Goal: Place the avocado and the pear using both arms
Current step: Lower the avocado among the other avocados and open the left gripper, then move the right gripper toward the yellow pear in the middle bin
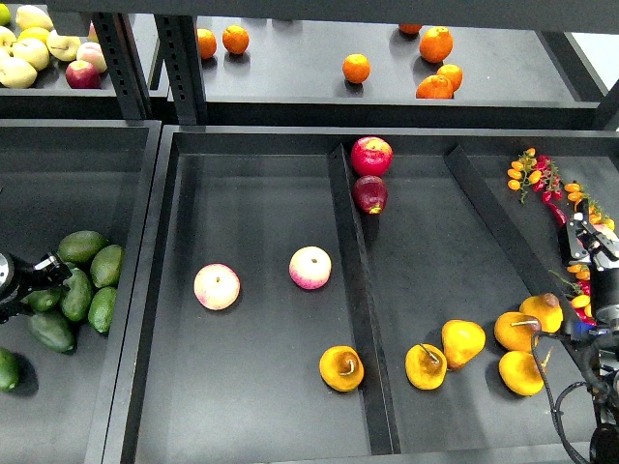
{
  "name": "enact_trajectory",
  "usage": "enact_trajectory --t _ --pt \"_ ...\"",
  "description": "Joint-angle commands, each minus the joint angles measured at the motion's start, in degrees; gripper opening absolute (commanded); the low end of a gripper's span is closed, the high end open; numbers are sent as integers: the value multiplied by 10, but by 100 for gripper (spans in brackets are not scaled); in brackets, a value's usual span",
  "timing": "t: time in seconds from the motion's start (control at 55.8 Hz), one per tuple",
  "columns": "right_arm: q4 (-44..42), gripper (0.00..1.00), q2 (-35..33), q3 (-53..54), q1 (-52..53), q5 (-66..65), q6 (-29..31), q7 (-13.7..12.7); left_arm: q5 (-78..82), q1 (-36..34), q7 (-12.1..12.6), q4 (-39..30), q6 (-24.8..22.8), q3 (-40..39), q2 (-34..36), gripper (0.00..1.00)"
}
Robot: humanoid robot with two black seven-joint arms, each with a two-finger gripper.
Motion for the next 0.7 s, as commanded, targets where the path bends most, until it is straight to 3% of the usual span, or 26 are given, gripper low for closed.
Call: enact_trajectory --t 0.0,0.215,0.251,0.681 --pt "1 100 -2 -1 0 0 0 0 0 0 0 1 0 0 -2 80" --pt "2 100 -5 -2 0 0 0 0 1 -4 0 0 0 0 -3 87" --pt "1 100 -6 -2 0 0 2 0 1 -5 0 1 0 0 -4 97" --pt "1 100 -8 -7 -1 -2 -2 0 1 -11 0 11 0 -1 -3 99"
